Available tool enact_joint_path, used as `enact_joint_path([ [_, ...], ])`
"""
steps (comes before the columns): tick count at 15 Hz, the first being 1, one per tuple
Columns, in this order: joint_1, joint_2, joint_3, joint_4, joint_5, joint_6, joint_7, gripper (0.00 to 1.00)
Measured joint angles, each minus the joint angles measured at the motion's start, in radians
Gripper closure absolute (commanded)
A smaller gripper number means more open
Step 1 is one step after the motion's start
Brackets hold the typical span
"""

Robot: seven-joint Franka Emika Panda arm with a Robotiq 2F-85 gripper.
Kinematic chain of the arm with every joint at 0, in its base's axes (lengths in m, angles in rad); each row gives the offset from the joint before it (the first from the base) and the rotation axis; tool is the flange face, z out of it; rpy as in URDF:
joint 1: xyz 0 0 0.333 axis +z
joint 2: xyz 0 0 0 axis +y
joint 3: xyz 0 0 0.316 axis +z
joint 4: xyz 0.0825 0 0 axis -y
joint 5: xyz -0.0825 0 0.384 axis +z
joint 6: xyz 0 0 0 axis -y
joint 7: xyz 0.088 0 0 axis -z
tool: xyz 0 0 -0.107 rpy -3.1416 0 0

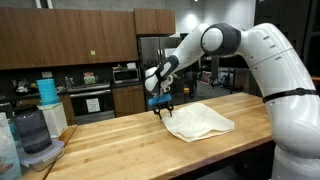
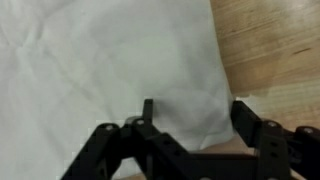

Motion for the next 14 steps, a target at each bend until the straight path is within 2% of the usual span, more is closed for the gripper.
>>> enact_joint_path([
  [2, 0.0, 0.004, 0.0, 0.007, 0.0, -0.009, 0.006, 0.7],
  [6, 0.0, 0.005, 0.0, 0.015, 0.002, -0.019, 0.011, 0.98],
  [14, -0.006, 0.006, 0.004, 0.032, 0.052, -0.055, 0.004, 1.0],
])
